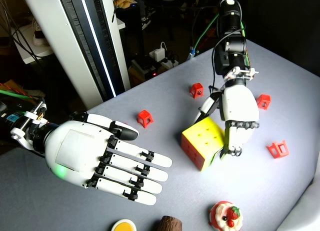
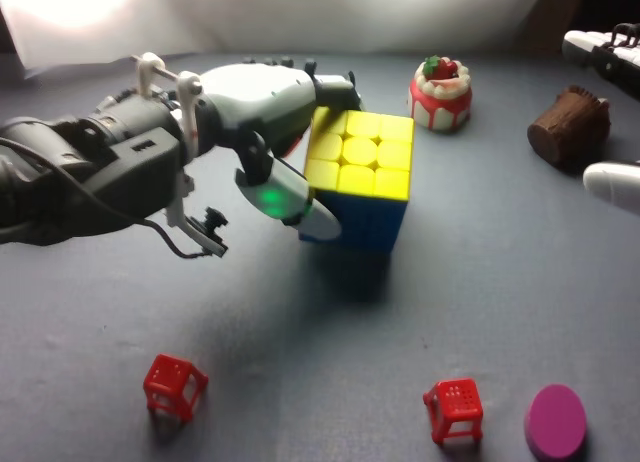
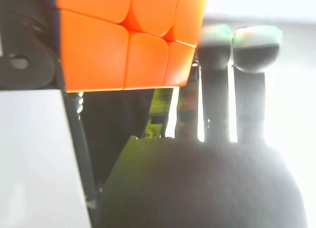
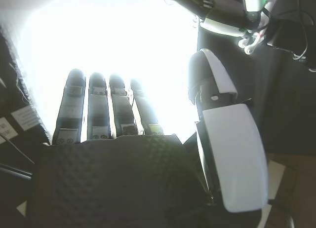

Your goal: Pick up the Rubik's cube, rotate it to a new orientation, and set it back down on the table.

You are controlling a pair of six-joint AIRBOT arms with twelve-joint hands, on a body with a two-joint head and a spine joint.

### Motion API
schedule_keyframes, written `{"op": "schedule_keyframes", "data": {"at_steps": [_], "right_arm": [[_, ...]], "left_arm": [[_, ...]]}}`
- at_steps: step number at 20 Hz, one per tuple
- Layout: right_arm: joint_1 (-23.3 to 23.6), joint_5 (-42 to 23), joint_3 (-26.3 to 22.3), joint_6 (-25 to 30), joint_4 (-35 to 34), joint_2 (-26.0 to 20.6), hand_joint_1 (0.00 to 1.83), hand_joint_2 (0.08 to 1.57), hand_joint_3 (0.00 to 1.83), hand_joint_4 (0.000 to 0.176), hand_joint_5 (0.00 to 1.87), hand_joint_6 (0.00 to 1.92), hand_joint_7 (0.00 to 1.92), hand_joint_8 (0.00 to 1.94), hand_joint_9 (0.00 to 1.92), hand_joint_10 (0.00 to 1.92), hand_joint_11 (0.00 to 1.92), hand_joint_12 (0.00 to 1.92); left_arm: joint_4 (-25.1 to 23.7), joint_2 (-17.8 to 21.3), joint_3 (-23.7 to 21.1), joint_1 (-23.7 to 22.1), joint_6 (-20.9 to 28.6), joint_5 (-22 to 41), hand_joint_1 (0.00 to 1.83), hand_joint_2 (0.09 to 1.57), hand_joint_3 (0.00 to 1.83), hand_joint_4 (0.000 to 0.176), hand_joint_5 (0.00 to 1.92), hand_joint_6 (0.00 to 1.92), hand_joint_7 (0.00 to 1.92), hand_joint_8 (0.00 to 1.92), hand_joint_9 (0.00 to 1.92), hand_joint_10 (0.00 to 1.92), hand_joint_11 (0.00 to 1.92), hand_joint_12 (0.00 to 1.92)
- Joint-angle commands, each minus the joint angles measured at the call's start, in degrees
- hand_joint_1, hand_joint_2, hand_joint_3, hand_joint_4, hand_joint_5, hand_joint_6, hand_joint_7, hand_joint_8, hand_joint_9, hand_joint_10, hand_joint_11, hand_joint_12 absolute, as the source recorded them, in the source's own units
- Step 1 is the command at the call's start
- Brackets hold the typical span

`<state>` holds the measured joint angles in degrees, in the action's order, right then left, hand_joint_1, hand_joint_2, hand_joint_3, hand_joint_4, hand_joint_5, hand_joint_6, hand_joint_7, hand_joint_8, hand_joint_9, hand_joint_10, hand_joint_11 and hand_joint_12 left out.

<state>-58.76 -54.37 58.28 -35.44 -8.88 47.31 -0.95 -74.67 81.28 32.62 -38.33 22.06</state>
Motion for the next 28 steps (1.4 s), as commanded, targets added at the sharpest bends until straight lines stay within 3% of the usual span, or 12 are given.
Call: {"op": "schedule_keyframes", "data": {"at_steps": [1, 5, 8, 11, 14, 16, 17, 18, 19, 22, 27, 28], "right_arm": [[0.43, -8.52, 0.62, 0.34, -0.39, -0.10, 0.22, 1.41, 0.01, 0.000, 0.00, 0.00, 0.00, 0.00, 0.00, 0.00, 0.00, 0.34], [0.43, -10.93, 1.25, 0.34, 0.63, -0.03, 0.01, 1.47, 0.01, 0.000, 0.00, 0.00, 0.00, 0.00, 0.00, 0.00, 0.00, 0.02], [0.43, -12.98, 3.08, 0.34, 1.96, 1.35, 0.00, 1.47, 0.01, 0.000, 0.00, 0.00, 0.00, 0.00, 0.02, 0.01, 0.01, 0.00], [1.10, -14.04, 6.45, 0.34, 4.05, 4.10, 0.02, 1.43, 0.00, 0.000, 0.02, 0.01, 0.03, 0.01, 0.04, 0.02, 0.00, 0.00], [2.54, -14.42, 8.96, 0.34, 5.99, 6.39, 0.00, 1.42, 0.00, 0.000, 0.00, 0.00, 0.00, 0.00, 0.03, 0.01, 0.00, 0.00], [3.68, -14.41, 10.83, 0.34, 7.73, 8.05, 0.02, 1.42, 0.00, 0.000, 0.01, 0.01, 0.00, 0.00, 0.01, 0.01, 0.00, 0.00], [3.95, -14.40, 11.17, 0.34, 8.08, 8.41, 0.03, 1.41, 0.00, 0.000, 0.01, 0.01, 0.00, 0.00, 0.01, 0.01, 0.00, 0.00], [4.41, -14.40, 11.70, 0.34, 8.52, 8.96, 0.03, 1.41, 0.00, 0.000, 0.00, 0.00, 0.00, 0.00, 0.01, 0.01, 0.01, 0.00], [4.69, -14.40, 11.99, 0.34, 8.69, 9.32, 0.02, 1.42, 0.00, 0.000, 0.00, 0.00, 0.00, 0.00, 0.02, 0.01, 0.01, 0.01], [5.99, -14.43, 13.31, 0.34, 9.51, 11.05, 0.09, 1.39, 0.00, 0.000, 0.01, 0.00, 0.00, 0.00, 0.01, 0.01, 0.00, 0.00], [7.78, -14.26, 14.97, 0.34, 12.04, 13.72, 0.09, 1.38, 0.00, 0.000, 0.00, 0.00, 0.00, 0.00, 0.00, 0.00, 0.00, 0.00], [8.19, -13.85, 15.21, 0.34, 12.67, 14.20, 0.10, 1.38, 0.00, 0.000, 0.00, 0.00, 0.00, 0.00, 0.00, 0.00, 0.00, 0.00]], "left_arm": [[0.25, 0.22, -0.42, -0.94, 1.33, 10.44, 1.15, 1.09, 0.34, 0.000, 0.73, 1.36, 0.74, 1.57, 0.69, 1.86, 0.75, 1.92], [-1.36, 1.91, -2.11, -0.90, 2.76, 14.81, 1.19, 0.95, 0.54, 0.000, 0.85, 1.23, 0.78, 1.61, 0.79, 1.92, 0.83, 1.92], [-2.27, 3.50, -3.62, -0.83, 3.28, 18.47, 1.23, 0.99, 0.44, 0.000, 0.87, 1.08, 0.82, 1.59, 0.85, 1.92, 0.90, 1.92], [-3.47, 5.50, -5.50, -0.78, 3.28, 22.43, 1.23, 0.79, 0.91, 0.000, 0.81, 1.37, 0.88, 1.70, 1.00, 1.92, 1.07, 1.92], [-4.49, 7.00, -6.88, -0.83, 3.17, 25.33, 1.16, 0.97, 0.63, 0.000, 0.70, 1.48, 0.78, 1.64, 0.78, 1.90, 0.86, 1.92], [-5.10, 7.84, -7.93, -0.97, 2.35, 26.81, 1.33, 0.86, 0.83, 0.000, 0.72, 1.33, 0.81, 1.66, 0.78, 1.92, 1.00, 1.92], [-5.26, 8.06, -8.14, -1.05, 2.23, 27.27, 1.16, 1.05, 0.69, 0.000, 0.55, 1.70, 0.63, 1.83, 1.15, 1.92, 1.21, 1.92], [-5.43, 8.47, -8.58, -1.10, 2.18, 28.45, 1.14, 0.98, 0.82, 0.000, 0.58, 1.78, 0.66, 1.84, 1.20, 1.89, 1.20, 1.91], [-5.60, 8.82, -8.85, -1.12, 2.17, 29.16, 1.32, 0.76, 1.08, 0.000, 0.70, 1.66, 0.83, 1.76, 0.91, 1.91, 1.05, 1.92], [-6.98, 10.20, -10.31, -1.62, 1.11, 30.74, 1.24, 0.76, 0.91, 0.000, 0.87, 1.26, 0.89, 1.70, 1.04, 1.92, 1.11, 1.92], [-8.32, 10.40, -11.13, -2.50, -0.22, 30.54, 1.23, 0.82, 0.81, 0.000, 0.85, 1.23, 0.86, 1.69, 0.95, 1.92, 0.99, 1.92], [-8.35, 10.40, -11.18, -2.55, -0.22, 30.67, 1.22, 0.74, 1.07, 0.000, 0.81, 1.49, 0.89, 1.80, 1.02, 1.92, 1.05, 1.92]]}}
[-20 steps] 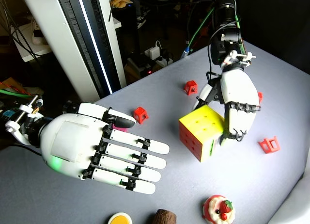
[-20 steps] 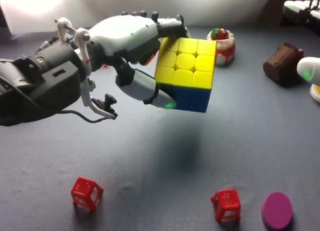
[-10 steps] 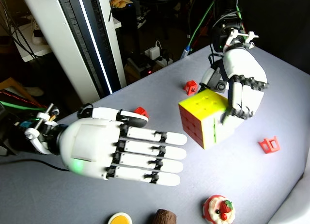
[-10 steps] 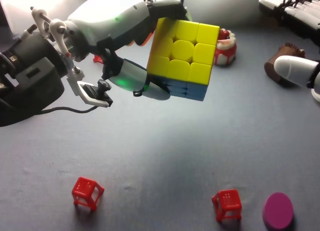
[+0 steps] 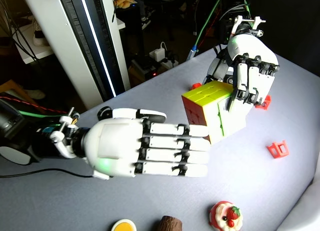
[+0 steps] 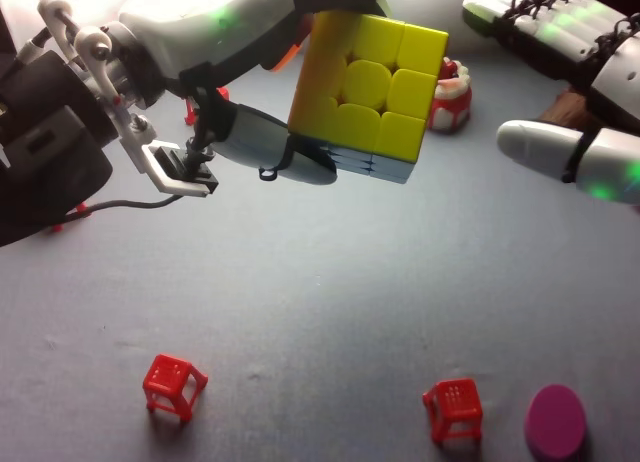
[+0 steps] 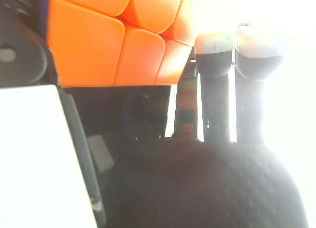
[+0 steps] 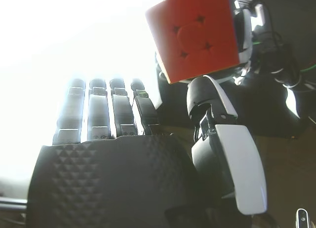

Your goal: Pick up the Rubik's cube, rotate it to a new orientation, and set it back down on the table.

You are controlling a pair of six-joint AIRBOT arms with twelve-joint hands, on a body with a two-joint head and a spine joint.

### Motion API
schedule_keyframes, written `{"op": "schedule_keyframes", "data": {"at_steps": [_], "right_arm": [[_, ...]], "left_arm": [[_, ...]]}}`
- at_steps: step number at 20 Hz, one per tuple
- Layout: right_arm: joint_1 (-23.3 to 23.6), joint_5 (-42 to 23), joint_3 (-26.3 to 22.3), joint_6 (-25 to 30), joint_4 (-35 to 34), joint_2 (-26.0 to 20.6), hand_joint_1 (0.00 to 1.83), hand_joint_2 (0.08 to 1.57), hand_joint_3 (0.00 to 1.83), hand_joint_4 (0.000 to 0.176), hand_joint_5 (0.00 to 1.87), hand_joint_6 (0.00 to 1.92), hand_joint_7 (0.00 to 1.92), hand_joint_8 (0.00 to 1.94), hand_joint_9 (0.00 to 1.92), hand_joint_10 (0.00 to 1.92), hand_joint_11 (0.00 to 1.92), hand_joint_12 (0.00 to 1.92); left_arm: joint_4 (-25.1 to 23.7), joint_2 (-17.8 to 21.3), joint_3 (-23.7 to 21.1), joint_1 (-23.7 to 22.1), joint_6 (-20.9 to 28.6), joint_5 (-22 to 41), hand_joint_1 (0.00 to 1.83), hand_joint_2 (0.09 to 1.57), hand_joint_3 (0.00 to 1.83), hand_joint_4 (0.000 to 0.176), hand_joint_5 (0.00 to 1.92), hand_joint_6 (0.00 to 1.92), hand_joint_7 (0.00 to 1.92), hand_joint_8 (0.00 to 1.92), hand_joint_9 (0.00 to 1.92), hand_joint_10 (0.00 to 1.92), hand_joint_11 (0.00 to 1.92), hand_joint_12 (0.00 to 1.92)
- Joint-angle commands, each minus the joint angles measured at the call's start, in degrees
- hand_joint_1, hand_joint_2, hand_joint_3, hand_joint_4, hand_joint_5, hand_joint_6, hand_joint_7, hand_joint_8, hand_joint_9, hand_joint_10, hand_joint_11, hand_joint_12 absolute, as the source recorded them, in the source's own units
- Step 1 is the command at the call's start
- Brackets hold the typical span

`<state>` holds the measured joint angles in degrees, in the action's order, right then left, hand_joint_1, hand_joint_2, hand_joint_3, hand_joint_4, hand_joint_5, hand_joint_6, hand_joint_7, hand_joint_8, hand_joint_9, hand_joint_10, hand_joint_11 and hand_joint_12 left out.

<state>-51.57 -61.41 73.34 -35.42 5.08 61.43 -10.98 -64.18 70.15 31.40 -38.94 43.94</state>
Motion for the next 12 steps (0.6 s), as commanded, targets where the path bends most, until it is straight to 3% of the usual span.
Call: {"op": "schedule_keyframes", "data": {"at_steps": [1, 2, 5, 7, 9, 12], "right_arm": [[1.20, -6.51, 0.39, 0.31, -0.91, 0.44, 0.05, 1.38, 0.00, 0.000, 0.00, 0.00, 0.00, 0.00, 0.00, 0.00, 0.00, 0.00], [1.48, -6.17, 0.90, 0.31, -0.32, 1.13, 0.09, 1.39, 0.00, 0.000, 0.00, 0.00, 0.00, 0.00, 0.00, 0.00, 0.00, 0.00], [1.78, -5.96, 1.25, 0.31, 0.73, 2.03, 0.04, 1.41, 0.00, 0.000, 0.00, 0.00, 0.00, 0.00, 0.00, 0.00, 0.00, 0.00], [1.78, -5.96, 1.11, 0.31, 1.81, 2.12, 0.00, 1.42, 0.01, 0.000, 0.00, 0.00, 0.00, 0.00, 0.00, 0.00, 0.00, 0.00], [1.78, -5.97, 0.80, 0.31, 2.57, 2.12, 0.00, 1.43, 0.01, 0.000, 0.00, 0.00, 0.00, 0.00, 0.00, 0.00, 0.00, 0.00], [1.68, -6.47, -0.10, 0.31, 3.31, 2.11, 0.01, 1.42, 0.00, 0.000, 0.00, 0.00, 0.00, 0.00, 0.00, 0.00, 0.00, 0.00]], "left_arm": [[1.60, -0.09, -0.11, -1.35, 0.39, 8.89, 1.22, 0.69, 1.17, 0.000, 0.82, 1.55, 0.92, 1.81, 1.03, 1.92, 1.05, 1.92], [1.54, -0.09, -0.17, -1.35, 0.39, 9.03, 1.36, 0.63, 1.28, 0.000, 0.81, 1.60, 0.92, 1.77, 0.96, 1.92, 1.11, 1.92], [1.49, -0.19, -0.22, -1.35, 0.39, 9.22, 1.40, 0.58, 1.39, 0.000, 0.79, 1.77, 0.94, 1.80, 0.98, 1.88, 1.12, 1.92], [1.64, -0.21, -0.21, -1.33, 0.40, 9.51, 1.39, 0.62, 1.28, 0.000, 0.77, 1.65, 0.91, 1.76, 0.96, 1.86, 1.12, 1.92], [1.67, -0.18, -0.21, -1.29, 0.40, 9.59, 1.22, 0.70, 1.12, 0.000, 0.78, 1.60, 0.93, 1.71, 1.04, 1.92, 1.14, 1.92], [2.49, -0.04, -0.21, -0.81, 0.41, 10.37, 1.23, 0.76, 0.99, 0.000, 0.79, 1.44, 0.89, 1.75, 1.06, 1.92, 1.16, 1.92]]}}
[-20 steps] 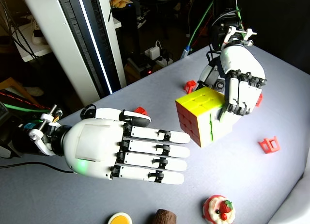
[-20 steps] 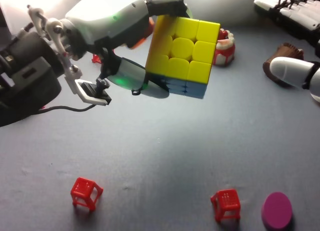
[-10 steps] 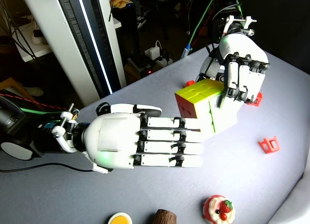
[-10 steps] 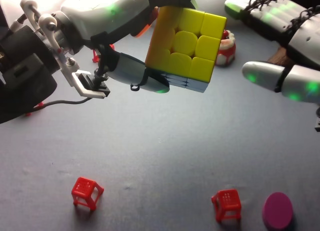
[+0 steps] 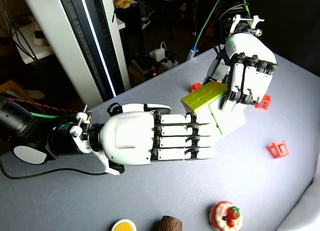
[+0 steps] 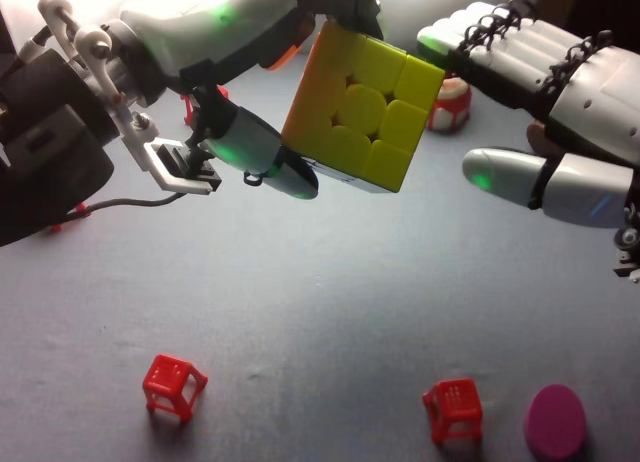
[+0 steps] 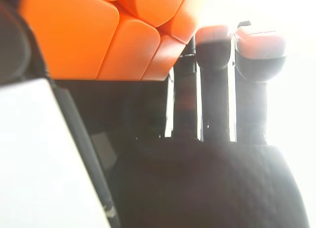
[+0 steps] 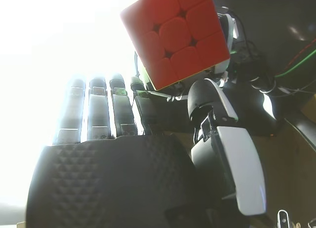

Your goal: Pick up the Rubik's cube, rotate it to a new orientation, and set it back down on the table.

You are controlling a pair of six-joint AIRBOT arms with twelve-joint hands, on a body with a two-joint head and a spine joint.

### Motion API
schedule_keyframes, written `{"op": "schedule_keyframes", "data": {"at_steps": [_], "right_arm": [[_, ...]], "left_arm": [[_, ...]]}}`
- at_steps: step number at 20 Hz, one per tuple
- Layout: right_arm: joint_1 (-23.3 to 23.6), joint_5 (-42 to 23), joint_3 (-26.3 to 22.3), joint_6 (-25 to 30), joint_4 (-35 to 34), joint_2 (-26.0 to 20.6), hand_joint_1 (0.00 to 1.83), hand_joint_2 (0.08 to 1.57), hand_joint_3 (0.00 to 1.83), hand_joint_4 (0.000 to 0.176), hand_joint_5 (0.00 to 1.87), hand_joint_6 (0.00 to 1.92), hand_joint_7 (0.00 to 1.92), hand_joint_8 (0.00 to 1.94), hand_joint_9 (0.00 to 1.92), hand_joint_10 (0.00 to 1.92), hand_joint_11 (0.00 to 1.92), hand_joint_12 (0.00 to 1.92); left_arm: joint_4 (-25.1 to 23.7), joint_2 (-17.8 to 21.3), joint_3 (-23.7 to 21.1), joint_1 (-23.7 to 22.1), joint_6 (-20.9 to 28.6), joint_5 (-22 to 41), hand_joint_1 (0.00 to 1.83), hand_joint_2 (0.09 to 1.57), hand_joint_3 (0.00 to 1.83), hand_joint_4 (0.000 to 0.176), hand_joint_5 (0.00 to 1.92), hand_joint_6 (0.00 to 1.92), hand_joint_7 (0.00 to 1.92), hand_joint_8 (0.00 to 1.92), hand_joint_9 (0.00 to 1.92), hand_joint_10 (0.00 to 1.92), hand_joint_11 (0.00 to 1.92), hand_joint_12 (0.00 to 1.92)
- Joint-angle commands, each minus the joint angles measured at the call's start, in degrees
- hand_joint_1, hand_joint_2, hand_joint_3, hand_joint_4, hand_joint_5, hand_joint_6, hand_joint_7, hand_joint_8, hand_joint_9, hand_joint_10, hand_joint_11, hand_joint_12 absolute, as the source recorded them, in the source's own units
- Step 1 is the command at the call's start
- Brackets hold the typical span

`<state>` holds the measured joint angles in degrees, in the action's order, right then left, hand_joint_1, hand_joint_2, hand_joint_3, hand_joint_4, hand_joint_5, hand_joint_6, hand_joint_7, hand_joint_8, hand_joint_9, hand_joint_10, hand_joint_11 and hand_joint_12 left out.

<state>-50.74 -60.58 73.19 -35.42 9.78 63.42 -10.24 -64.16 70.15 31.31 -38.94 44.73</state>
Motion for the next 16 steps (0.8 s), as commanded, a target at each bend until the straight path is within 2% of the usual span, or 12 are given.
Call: {"op": "schedule_keyframes", "data": {"at_steps": [1, 2, 3, 5, 7, 8, 9, 11, 12, 13, 15, 16], "right_arm": [[0.68, -7.65, -0.30, 0.31, -1.38, 0.11, 0.00, 1.43, 0.01, 0.000, 0.00, 0.00, 0.00, 0.00, 0.00, 0.00, 0.00, 0.00], [0.46, -7.94, -0.49, 0.31, -1.38, 0.09, 0.05, 1.44, 0.01, 0.000, 0.00, 0.00, 0.00, 0.00, 0.00, 0.00, 0.00, 0.00], [0.22, -8.37, -0.82, 0.31, -1.27, 0.07, 0.03, 1.45, 0.01, 0.000, 0.00, 0.00, 0.00, 0.00, 0.00, 0.00, 0.00, 0.00], [-0.17, -8.87, -1.89, 0.31, -0.65, 0.05, 0.03, 1.46, 0.01, 0.000, 0.00, 0.00, 0.00, 0.00, 0.00, 0.00, 0.00, 0.00], [-0.57, -9.75, -2.83, 0.31, -0.30, 0.03, 0.12, 1.42, 0.00, 0.000, 0.00, 0.00, 0.00, 0.00, 0.01, 0.00, 0.01, 0.01], [-0.63, -10.30, -3.70, 0.31, 0.33, -0.18, 0.09, 1.41, 0.00, 0.000, 0.00, 0.00, 0.00, 0.00, 0.02, 0.01, 0.00, 0.12], [-0.63, -10.49, -4.22, 0.31, 0.84, -0.29, 0.06, 1.42, 0.00, 0.000, 0.00, 0.00, 0.00, 0.00, 0.04, 0.02, 0.00, 0.14], [-0.72, -11.08, -5.42, 0.31, 1.90, -0.75, 0.00, 1.42, 0.00, 0.000, 0.00, 0.00, 0.00, 0.00, 0.04, 0.03, 0.02, 0.02], [-0.84, -11.30, -5.79, 0.31, 2.16, -1.01, 0.07, 1.41, 0.00, 0.000, 0.00, 0.00, 0.00, 0.00, 0.05, 0.04, 0.02, 0.02], [-1.09, -11.50, -6.42, 0.31, 2.65, -1.83, 0.15, 1.38, 0.00, 0.000, 0.00, 0.00, 0.00, 0.00, 0.06, 0.09, 0.00, 0.17], [-1.59, -11.58, -7.27, 0.31, 3.14, -2.29, 0.08, 1.39, 0.01, 0.000, 0.03, 0.01, 0.05, 0.02, 0.06, 0.12, 0.00, 0.19], [-2.27, -11.70, -7.77, 0.31, 3.23, -2.40, 0.02, 1.40, 0.00, 0.000, 0.06, 0.03, 0.07, 0.02, 0.02, 0.19, 0.00, 0.16]], "left_arm": [[1.85, -0.03, -0.21, -0.67, 0.41, 9.75, 1.35, 0.73, 1.07, 0.000, 0.77, 1.43, 0.85, 1.74, 0.91, 1.92, 1.18, 1.92], [2.04, -0.03, -0.21, -0.59, 0.41, 9.94, 1.25, 0.77, 1.03, 0.000, 0.75, 1.48, 0.87, 1.83, 1.12, 1.92, 1.28, 1.92], [2.25, -0.02, -0.21, -0.46, 0.41, 10.18, 1.23, 0.75, 1.04, 0.000, 0.76, 1.49, 0.90, 1.79, 1.12, 1.92, 1.21, 1.92], [2.72, 0.10, -0.21, -0.30, 0.41, 10.71, 1.24, 0.79, 0.85, 0.000, 0.83, 1.28, 0.91, 1.63, 1.01, 1.86, 1.06, 1.92], [3.01, 0.12, -0.21, -0.26, 0.38, 10.93, 1.24, 0.87, 0.70, 0.000, 0.82, 1.20, 0.86, 1.66, 1.01, 1.91, 1.08, 1.92], [3.12, 0.12, -0.20, -0.22, 0.22, 10.90, 1.23, 0.87, 0.72, 0.000, 0.79, 1.25, 0.86, 1.68, 1.11, 1.92, 1.20, 1.92], [3.34, 0.13, -0.20, -0.14, 0.17, 10.90, 1.23, 0.79, 0.90, 0.000, 0.78, 1.36, 0.90, 1.71, 1.17, 1.92, 1.26, 1.92], [3.89, 0.17, -0.17, 0.04, -0.02, 11.00, 1.22, 0.78, 1.01, 0.000, 0.74, 1.49, 0.90, 1.80, 1.28, 1.92, 1.37, 1.92], [4.13, 0.18, -0.17, 0.14, -0.07, 11.04, 1.22, 0.83, 0.93, 0.000, 0.71, 1.46, 0.86, 1.82, 1.28, 1.92, 1.37, 1.92], [4.93, 0.20, -0.16, 0.47, -0.18, 11.39, 1.21, 0.84, 0.93, 0.000, 0.71, 1.46, 0.84, 1.86, 1.28, 1.92, 1.38, 1.92], [5.46, 0.20, -0.07, 0.70, -0.21, 11.72, 1.21, 0.88, 0.84, 0.000, 0.74, 1.39, 0.78, 1.87, 1.12, 1.92, 1.20, 1.92], [5.66, 0.20, -0.08, 0.67, -0.22, 12.00, 1.20, 0.86, 0.88, 0.000, 0.74, 1.42, 0.77, 1.90, 1.12, 1.92, 1.21, 1.92]]}}
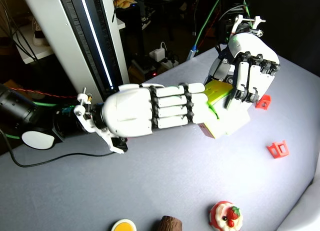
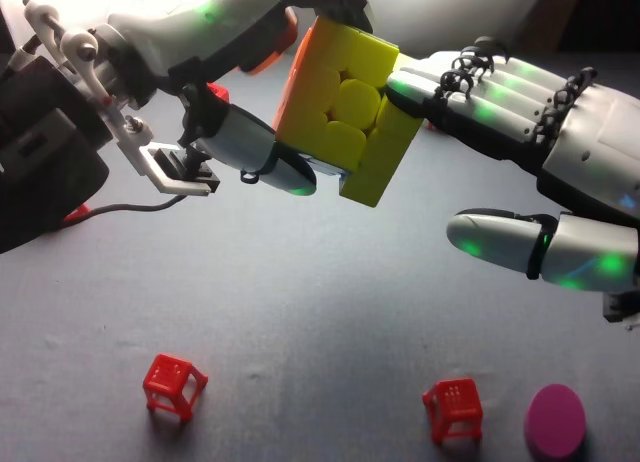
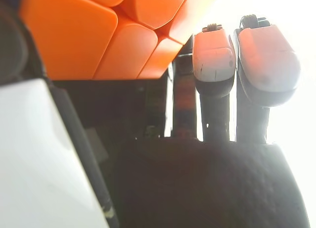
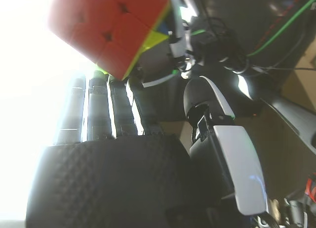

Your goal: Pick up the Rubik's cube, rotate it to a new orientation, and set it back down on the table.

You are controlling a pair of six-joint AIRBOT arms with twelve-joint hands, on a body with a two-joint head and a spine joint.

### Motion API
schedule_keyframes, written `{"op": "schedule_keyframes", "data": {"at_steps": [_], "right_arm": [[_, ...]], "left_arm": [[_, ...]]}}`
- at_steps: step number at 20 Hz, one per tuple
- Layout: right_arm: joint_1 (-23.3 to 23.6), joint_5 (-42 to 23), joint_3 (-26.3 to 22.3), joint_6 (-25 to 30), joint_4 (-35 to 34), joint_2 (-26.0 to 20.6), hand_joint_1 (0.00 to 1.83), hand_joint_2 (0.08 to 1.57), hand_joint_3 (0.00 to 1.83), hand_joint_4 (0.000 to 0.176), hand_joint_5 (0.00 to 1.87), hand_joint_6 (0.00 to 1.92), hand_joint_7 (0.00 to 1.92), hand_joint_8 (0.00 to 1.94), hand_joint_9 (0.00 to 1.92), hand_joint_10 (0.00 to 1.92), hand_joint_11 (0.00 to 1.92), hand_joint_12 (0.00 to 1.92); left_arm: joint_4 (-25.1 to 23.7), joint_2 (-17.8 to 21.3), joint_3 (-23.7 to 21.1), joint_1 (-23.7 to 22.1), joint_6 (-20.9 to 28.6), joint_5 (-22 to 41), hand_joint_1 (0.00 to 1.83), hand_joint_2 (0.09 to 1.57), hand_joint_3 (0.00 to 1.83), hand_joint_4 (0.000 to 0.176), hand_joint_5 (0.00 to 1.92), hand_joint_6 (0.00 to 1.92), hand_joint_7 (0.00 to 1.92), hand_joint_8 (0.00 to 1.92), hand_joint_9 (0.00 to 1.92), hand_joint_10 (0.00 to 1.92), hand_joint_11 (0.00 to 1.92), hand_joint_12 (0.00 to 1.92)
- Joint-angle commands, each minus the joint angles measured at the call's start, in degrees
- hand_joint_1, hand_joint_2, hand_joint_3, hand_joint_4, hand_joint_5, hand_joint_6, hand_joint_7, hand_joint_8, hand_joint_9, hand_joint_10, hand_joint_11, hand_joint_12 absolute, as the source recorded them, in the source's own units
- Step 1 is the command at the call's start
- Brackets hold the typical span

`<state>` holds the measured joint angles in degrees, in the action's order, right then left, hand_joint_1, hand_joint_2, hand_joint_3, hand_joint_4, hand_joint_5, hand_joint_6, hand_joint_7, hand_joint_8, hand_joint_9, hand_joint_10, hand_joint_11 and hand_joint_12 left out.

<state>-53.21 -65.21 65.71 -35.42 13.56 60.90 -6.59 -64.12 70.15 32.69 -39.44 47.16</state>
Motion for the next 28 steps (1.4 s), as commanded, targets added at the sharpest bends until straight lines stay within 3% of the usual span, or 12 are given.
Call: {"op": "schedule_keyframes", "data": {"at_steps": [1, 4, 8, 10, 12, 18, 19, 22, 23, 24, 27, 28], "right_arm": [[-0.15, -7.09, -0.55, 0.31, -0.50, 0.10, 0.01, 1.40, 0.00, 0.000, 0.10, 0.06, 0.13, 0.03, 0.03, 0.30, 0.00, 0.51], [-1.36, -7.09, -0.73, 0.31, -0.13, -0.02, 0.00, 1.42, 0.00, 0.000, 0.07, 0.07, 0.14, 0.02, 0.00, 0.44, 0.00, 0.80], [-3.99, -7.05, -0.09, 0.31, 0.05, 1.25, 0.00, 1.41, 0.00, 0.000, 0.09, 0.09, 0.14, 0.01, 0.00, 0.37, 0.00, 0.49], [-4.85, -7.03, 0.35, 0.31, 0.04, 2.36, 0.00, 1.42, 0.00, 0.000, 0.03, 0.08, 0.08, 0.00, 0.00, 0.29, 0.00, 0.45], [-4.88, -6.99, 0.38, 0.31, 0.06, 2.72, 0.00, 1.42, 0.00, 0.000, 0.01, 0.06, 0.02, 0.01, 0.00, 0.09, 0.00, 0.03], [-4.90, -6.98, 0.96, 0.31, 0.33, 4.23, 0.00, 1.43, 0.01, 0.000, 0.03, 0.02, 0.07, 0.03, 0.05, 0.12, 0.02, 0.01], [-4.89, -6.98, 0.89, 0.31, 0.72, 4.06, 0.00, 1.43, 0.00, 0.000, 0.05, 0.04, 0.09, 0.01, 0.01, 0.25, 0.00, 0.27], [-4.57, -6.98, -0.57, 0.31, 1.07, 1.83, 0.00, 1.42, 0.00, 0.000, 0.09, 0.09, 0.14, 0.02, 0.00, 0.44, 0.00, 0.44], [-4.27, -6.99, -0.98, 0.31, 1.07, 1.26, 0.05, 1.40, 0.00, 0.000, 0.10, 0.13, 0.17, 0.03, 0.00, 0.55, 0.00, 0.72], [-3.69, -6.99, -1.70, 0.31, 1.07, 0.76, 0.10, 1.37, 0.00, 0.000, 0.07, 0.25, 0.19, 0.03, 0.00, 0.64, 0.00, 1.00], [-3.02, -7.63, -3.12, 0.31, 0.92, -1.40, 0.11, 1.36, 0.00, 0.000, 0.01, 0.43, 0.20, 0.04, 0.00, 0.66, 0.00, 1.10], [-2.92, -8.30, -3.83, 0.31, 0.39, -2.60, 0.02, 1.41, 0.01, 0.000, 0.00, 0.46, 0.24, 0.06, 0.00, 0.85, 0.00, 1.32]], "left_arm": [[2.07, 0.15, -0.07, -0.74, 0.28, 9.71, 1.21, 0.85, 0.90, 0.000, 0.75, 1.42, 0.79, 1.89, 1.12, 1.92, 1.21, 1.92], [2.34, 0.14, -0.08, -0.77, 0.28, 10.05, 1.21, 0.85, 0.91, 0.000, 0.78, 1.39, 0.76, 1.92, 1.07, 1.92, 1.14, 1.92], [2.54, -0.03, -0.11, -0.85, 0.29, 10.23, 1.20, 0.98, 0.57, 0.000, 0.83, 1.18, 0.67, 1.84, 0.83, 1.92, 0.91, 1.92], [2.81, -0.12, -0.12, -0.74, 0.31, 10.43, 1.20, 0.95, 0.66, 0.000, 0.83, 1.24, 0.68, 1.86, 0.85, 1.92, 0.95, 1.92], [2.98, -0.20, -0.12, -0.76, 0.32, 10.49, 1.20, 0.95, 0.67, 0.000, 0.82, 1.26, 0.66, 1.88, 0.84, 1.92, 0.93, 1.92], [3.21, -0.44, -0.09, -0.56, 0.33, 10.35, 1.20, 0.93, 0.69, 0.000, 0.83, 1.28, 0.67, 1.85, 0.73, 1.92, 0.84, 1.92], [3.68, -0.56, 0.10, -0.25, 0.29, 10.27, 1.21, 0.90, 0.73, 0.000, 0.83, 1.27, 0.72, 1.82, 0.79, 1.92, 0.90, 1.92], [5.04, -0.92, 0.52, 0.72, 0.51, 10.52, 1.22, 0.81, 0.90, 0.000, 0.81, 1.35, 0.81, 1.82, 1.03, 1.92, 1.12, 1.92], [5.20, -0.94, 0.54, 0.83, 0.51, 10.52, 1.21, 0.91, 0.71, 0.000, 0.88, 1.26, 0.66, 1.79, 0.71, 1.92, 0.83, 1.92], [5.63, -1.02, 0.76, 1.01, 0.49, 10.45, 1.21, 0.90, 0.69, 0.000, 0.93, 1.22, 0.65, 1.75, 0.68, 1.92, 0.75, 1.92], [6.60, -1.01, 1.28, 1.44, 0.42, 9.92, 1.22, 0.85, 0.79, 0.000, 0.93, 1.23, 0.69, 1.77, 0.74, 1.92, 0.80, 1.92], [6.89, -1.01, 1.41, 1.51, 0.42, 9.77, 1.21, 0.88, 0.75, 0.000, 0.91, 1.28, 0.64, 1.79, 0.57, 1.92, 0.54, 1.92]]}}
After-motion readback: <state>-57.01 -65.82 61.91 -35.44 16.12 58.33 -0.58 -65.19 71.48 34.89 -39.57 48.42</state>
